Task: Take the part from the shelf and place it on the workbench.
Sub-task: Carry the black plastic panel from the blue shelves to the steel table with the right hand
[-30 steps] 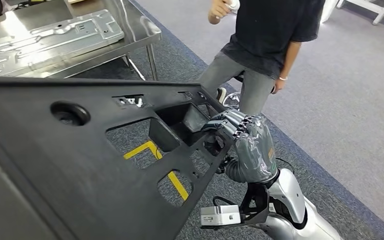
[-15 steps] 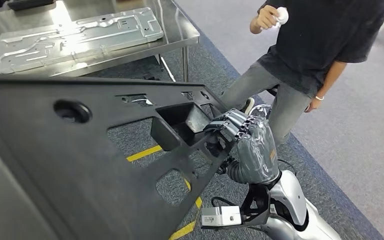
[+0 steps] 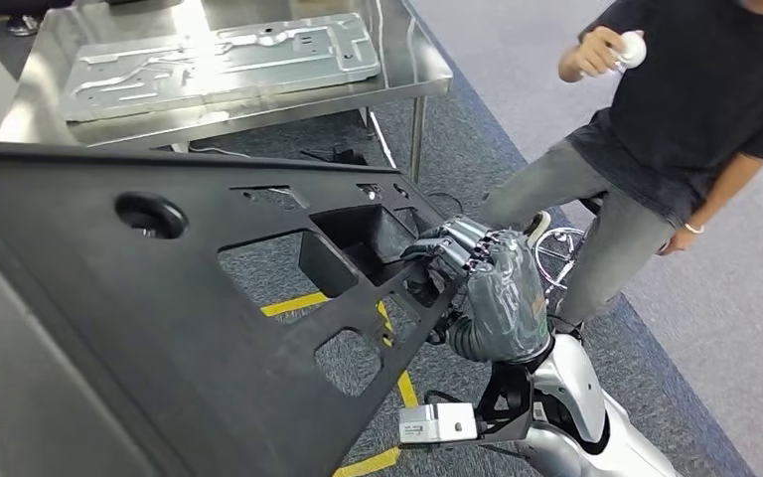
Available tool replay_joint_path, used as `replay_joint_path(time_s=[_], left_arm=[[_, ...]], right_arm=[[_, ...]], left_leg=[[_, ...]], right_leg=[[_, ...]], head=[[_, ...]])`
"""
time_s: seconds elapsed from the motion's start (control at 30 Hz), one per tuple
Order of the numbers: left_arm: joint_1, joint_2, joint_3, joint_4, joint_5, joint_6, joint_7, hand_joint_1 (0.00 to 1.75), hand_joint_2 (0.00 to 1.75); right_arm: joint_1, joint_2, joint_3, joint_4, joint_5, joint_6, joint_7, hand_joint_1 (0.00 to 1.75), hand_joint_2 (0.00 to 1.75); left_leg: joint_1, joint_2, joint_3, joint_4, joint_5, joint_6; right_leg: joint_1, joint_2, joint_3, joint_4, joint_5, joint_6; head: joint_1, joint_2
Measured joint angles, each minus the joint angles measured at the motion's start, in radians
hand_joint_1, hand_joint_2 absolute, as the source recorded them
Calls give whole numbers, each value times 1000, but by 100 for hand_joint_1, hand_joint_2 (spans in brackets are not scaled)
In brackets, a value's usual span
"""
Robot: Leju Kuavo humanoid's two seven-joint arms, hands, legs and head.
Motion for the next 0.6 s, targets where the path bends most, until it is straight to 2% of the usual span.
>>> replay_joint_path(time_s=[0.07,0.1,0.17,0.23,0.27,0.3,0.33,0.37,0.43,0.47,0.5,0.53,0.6], left_arm=[[0,0,0,0,1,-1,0,0,175],[2,0,0,0,1,-1,-1,0,175],[4,0,0,0,2,-2,-2,0,175],[2,0,0,0,3,-3,-4,0,175],[1,-1,0,0,3,-4,-5,0,175],[1,-1,0,0,4,-4,-5,0,175],[2,-1,0,0,4,-5,-6,0,175],[3,-1,0,0,6,-6,-5,0,175],[4,-1,0,0,8,-6,-5,0,175],[3,-1,0,0,9,-7,-5,0,175],[2,-1,0,0,10,-7,-4,0,175],[2,-1,0,0,11,-8,-4,0,175],[1,0,0,0,12,-11,-2,0,175]], right_arm=[[-1,0,0,0,0,0,0,175,175],[-1,0,0,0,0,0,0,175,175],[-1,0,0,1,0,0,0,175,175],[0,0,0,3,0,0,0,175,175],[1,0,0,4,-2,0,-1,175,175],[2,0,0,6,-7,0,-4,175,175],[3,0,0,8,-15,0,-7,175,175],[3,0,0,9,-23,0,-11,175,175],[3,0,0,9,-35,0,-17,175,175],[3,0,0,10,-38,0,-18,175,175],[2,0,0,10,-39,0,-19,175,175],[1,-1,0,10,-40,1,-20,175,175],[1,-1,0,10,-40,1,-23,175,175]], left_leg=[[-2,-14,1,-7,-4,11],[0,-24,5,-11,-4,16],[6,-43,15,-20,-2,29],[7,-59,20,-22,-2,38],[6,-66,20,-21,-3,42],[5,-75,21,-20,-5,44],[4,-83,22,-18,-7,45],[4,-91,24,-15,-11,45],[4,-105,31,-8,-20,41],[3,-109,31,-3,-25,37],[2,-112,30,0,-28,33],[2,-114,27,1,-30,28],[3,-116,25,-1,-30,18]], right_leg=[[4,-18,7,-4,-5,11],[3,-17,11,-4,-9,17],[0,20,0,32,-37,25],[-1,65,-57,146,-92,26],[-1,73,-96,215,-116,26],[0,76,-129,266,-126,26],[0,77,-147,284,-116,26],[0,78,-147,264,-86,25],[-1,82,-101,139,-5,19],[0,87,-76,78,20,16],[1,92,-58,36,33,13],[2,96,-51,19,32,11],[3,98,-49,15,30,5]], head=[[1,0],[2,0],[6,0],[11,0],[13,0],[13,0],[13,0],[13,0],[15,0],[15,0],[15,0],[14,0],[15,0]])
